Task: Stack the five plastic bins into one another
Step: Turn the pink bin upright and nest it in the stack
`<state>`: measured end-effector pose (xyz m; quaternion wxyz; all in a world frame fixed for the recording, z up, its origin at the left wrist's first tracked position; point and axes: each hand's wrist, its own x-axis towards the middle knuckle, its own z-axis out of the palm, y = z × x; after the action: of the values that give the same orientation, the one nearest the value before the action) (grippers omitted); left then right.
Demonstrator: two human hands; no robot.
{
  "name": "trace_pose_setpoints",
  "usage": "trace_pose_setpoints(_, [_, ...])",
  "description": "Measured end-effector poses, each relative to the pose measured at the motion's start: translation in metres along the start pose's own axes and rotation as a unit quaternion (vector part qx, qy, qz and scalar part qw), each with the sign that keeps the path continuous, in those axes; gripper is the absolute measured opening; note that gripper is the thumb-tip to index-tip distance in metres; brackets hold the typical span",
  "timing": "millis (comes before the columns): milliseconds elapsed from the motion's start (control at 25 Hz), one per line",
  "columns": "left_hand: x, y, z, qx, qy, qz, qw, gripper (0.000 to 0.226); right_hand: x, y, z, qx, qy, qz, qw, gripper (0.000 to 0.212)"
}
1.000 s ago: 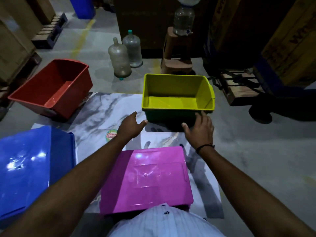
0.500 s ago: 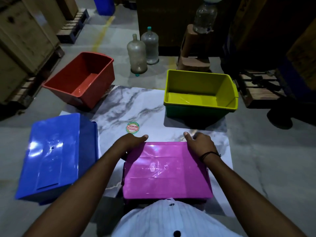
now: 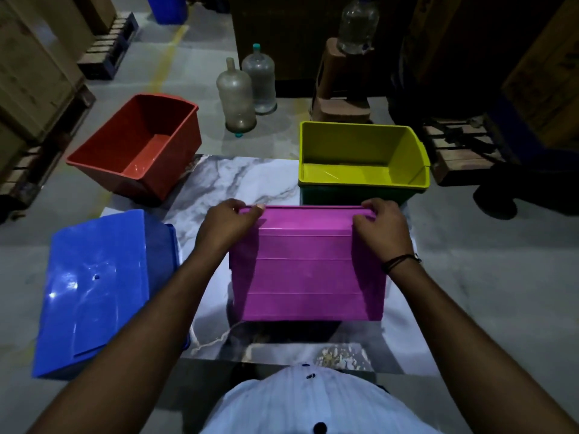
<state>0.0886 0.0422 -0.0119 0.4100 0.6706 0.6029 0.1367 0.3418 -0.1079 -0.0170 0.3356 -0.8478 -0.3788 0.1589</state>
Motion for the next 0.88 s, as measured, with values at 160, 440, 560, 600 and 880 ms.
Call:
trace_pose_setpoints(160, [-0.008, -0.008, -0.007, 0.004, -0.012, -0.028, 1.0, 0.133, -0.019, -0.01, -0.014, 0.002, -0.008, 0.039, 0.999, 0.076])
trace_pose_setpoints(440, [-0.011, -0.028, -0.024, -0.108, -0.106, -0.036, 0.988, 0.069, -0.025, -0.009, -0.019, -0.012, -0.091, 0.142, 0.986, 0.109])
trace_pose_setpoints(560, [-0.007, -0.03, -0.03, -0.142, -0.086, -0.014, 0.986, 0.069, -0.033, -0.011, -0.015, 0.001, -0.061, 0.133, 0.989, 0.102])
trace_pose_setpoints(600, [-0.007, -0.031, -0.034, -0.152, -0.076, -0.01, 0.985, 0.073, -0.039, -0.016, -0.014, 0.019, -0.04, 0.127, 0.991, 0.1])
trace_pose_setpoints(880, [-0.002, -0.052, -0.05, -0.217, -0.036, -0.001, 0.976, 0.051, -0.075, -0.013, 0.008, 0.094, 0.085, 0.115, 0.985, 0.046])
